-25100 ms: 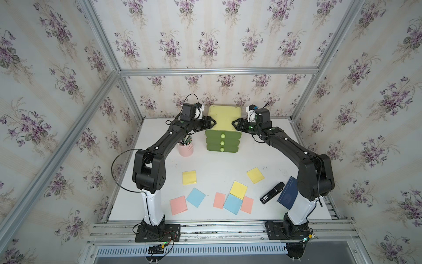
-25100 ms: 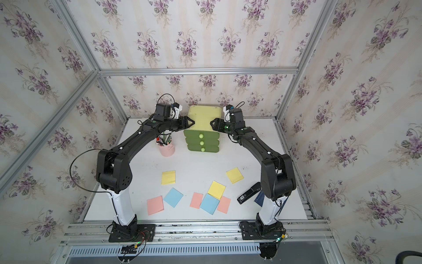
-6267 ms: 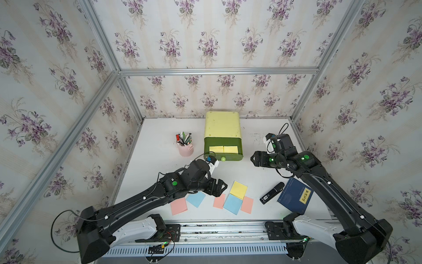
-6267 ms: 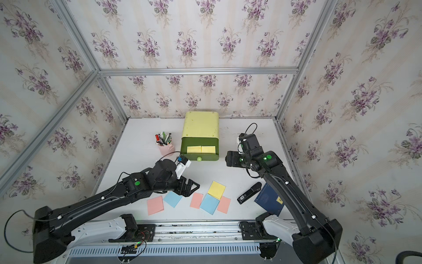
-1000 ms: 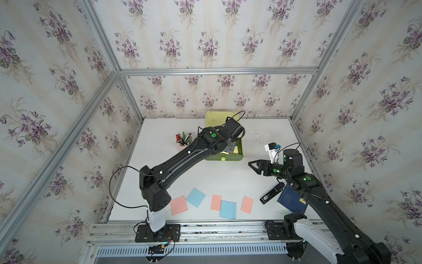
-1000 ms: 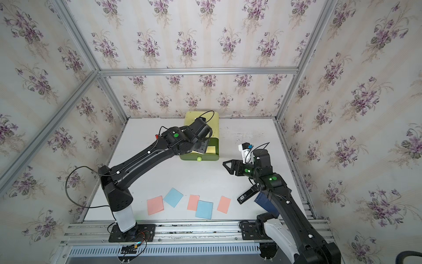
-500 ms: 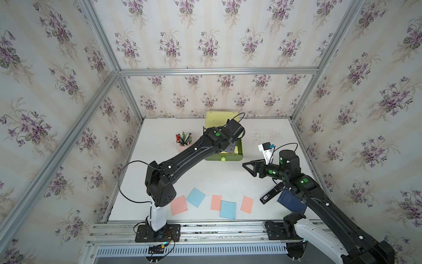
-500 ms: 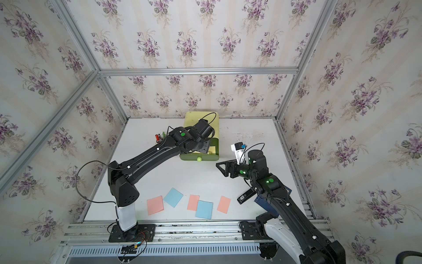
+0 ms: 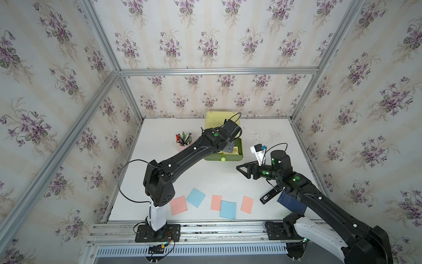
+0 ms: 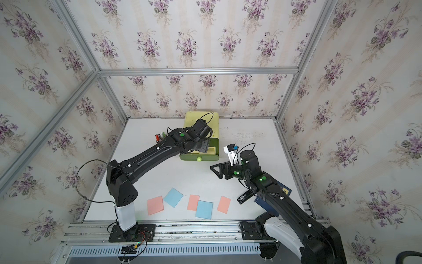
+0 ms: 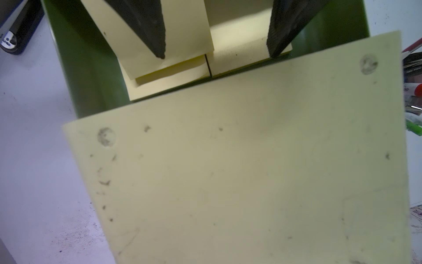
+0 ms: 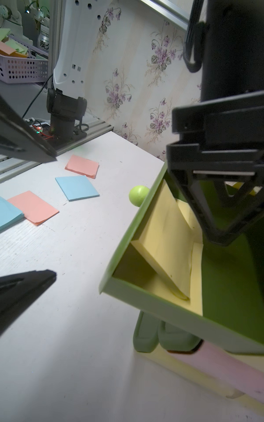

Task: Please put the sticky notes in the drawer by color
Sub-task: Place the sticky notes in the drawer, then close the drawer in the storage box.

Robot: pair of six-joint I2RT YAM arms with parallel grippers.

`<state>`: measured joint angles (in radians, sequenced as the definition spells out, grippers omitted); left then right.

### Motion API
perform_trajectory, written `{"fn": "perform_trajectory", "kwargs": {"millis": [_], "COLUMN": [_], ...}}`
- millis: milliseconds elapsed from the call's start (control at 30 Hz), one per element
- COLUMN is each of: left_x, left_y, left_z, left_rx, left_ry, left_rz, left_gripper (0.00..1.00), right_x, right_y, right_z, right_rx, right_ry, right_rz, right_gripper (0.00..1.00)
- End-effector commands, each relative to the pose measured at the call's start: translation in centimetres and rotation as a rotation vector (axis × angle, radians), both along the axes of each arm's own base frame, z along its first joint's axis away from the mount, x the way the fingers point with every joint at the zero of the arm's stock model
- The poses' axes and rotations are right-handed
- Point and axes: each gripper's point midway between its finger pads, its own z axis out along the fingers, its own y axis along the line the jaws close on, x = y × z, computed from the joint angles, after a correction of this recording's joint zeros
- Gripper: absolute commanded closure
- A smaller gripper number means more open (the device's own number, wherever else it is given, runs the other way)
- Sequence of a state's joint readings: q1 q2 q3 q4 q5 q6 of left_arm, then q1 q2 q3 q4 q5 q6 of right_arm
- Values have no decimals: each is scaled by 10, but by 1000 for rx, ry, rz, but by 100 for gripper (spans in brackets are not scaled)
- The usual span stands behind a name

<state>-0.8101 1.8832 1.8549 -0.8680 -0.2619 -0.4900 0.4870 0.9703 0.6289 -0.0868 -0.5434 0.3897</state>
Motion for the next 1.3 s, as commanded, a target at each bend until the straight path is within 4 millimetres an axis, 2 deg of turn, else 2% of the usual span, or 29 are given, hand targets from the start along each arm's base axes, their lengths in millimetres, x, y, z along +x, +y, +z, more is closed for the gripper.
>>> {"fn": "perform_trajectory", "kwargs": {"millis": [0, 67, 167, 200, 300, 433, 600, 833, 1033, 1267], "left_x": [-6, -11, -4, 1, 15, 36, 52, 57, 56, 55], "left_y": [-11, -9, 10, 19, 39, 47, 63, 62, 64, 69], "left_z": [36, 52, 64, 63, 53, 41, 24, 9, 7, 7], "left_rx": [-136, -183, -204, -204, -234, -293, -240, -239, -258, -259], "left_ry": [-53, -80, -111, -98, -51, -33, -27, 6, 17, 19], "left_rz": [-48, -66, -46, -30, -1, -9, 26, 27, 23, 25], "left_gripper": [27, 24, 19, 17, 14, 11, 10, 10, 10, 10], "right_x": [9, 9, 10, 2, 0, 0, 4, 25, 46, 72], "right_y": [7, 11, 15, 25, 33, 41, 49, 51, 63, 76], "right_z": [13, 15, 16, 15, 14, 14, 16, 15, 13, 25], "right_rx": [23, 28, 29, 30, 20, -1, -15, -82, -114, -127], "right_ry": [-36, -38, -44, -43, -56, -66, -75, -104, -128, -170], "right_rz": [-5, -1, -4, 28, 31, 29, 30, -12, -17, -42], "right_gripper": [22, 22, 22, 23, 23, 23, 23, 22, 22, 21]}}
